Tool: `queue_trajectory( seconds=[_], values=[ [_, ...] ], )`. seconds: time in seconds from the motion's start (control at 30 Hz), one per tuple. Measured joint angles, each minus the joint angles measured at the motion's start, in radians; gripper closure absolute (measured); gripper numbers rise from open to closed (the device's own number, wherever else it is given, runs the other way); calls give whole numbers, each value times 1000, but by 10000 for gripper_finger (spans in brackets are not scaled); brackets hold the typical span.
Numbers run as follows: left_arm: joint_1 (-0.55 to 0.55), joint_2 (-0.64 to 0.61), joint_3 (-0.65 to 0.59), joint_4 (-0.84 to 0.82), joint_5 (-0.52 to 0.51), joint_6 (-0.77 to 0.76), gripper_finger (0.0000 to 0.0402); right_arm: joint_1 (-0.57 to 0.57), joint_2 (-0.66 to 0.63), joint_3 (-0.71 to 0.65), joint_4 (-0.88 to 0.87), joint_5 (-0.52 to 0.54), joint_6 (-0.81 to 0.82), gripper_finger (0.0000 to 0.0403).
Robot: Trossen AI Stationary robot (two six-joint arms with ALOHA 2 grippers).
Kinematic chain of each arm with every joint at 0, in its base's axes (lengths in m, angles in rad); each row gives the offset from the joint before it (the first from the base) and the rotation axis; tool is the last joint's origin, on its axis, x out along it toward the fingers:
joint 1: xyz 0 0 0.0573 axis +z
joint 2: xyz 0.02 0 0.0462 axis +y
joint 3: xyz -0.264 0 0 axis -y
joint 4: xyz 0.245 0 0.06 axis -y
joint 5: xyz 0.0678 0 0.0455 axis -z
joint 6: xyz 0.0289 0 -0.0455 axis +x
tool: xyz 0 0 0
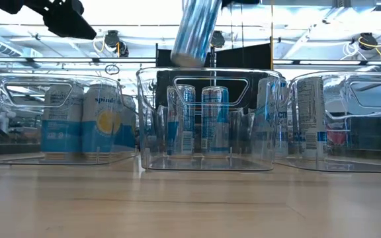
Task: Sort soda cans
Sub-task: Put the top blue soda can into the middle transparent bin
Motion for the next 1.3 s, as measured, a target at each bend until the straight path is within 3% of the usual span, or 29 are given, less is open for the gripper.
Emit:
queue_trajectory(
  seconds=[0.37,0.83,1.3],
  values=[
    [54,-2,-7,13,24,50,12,-118,149,1,5,-103,-70,173],
    [69,-2,-7,2,62,43,12,-158,274,1,68,-106,-133,170],
    [68,-2,-7,-7,65,40,12,-156,301,1,70,-101,-154,118]
  ],
)
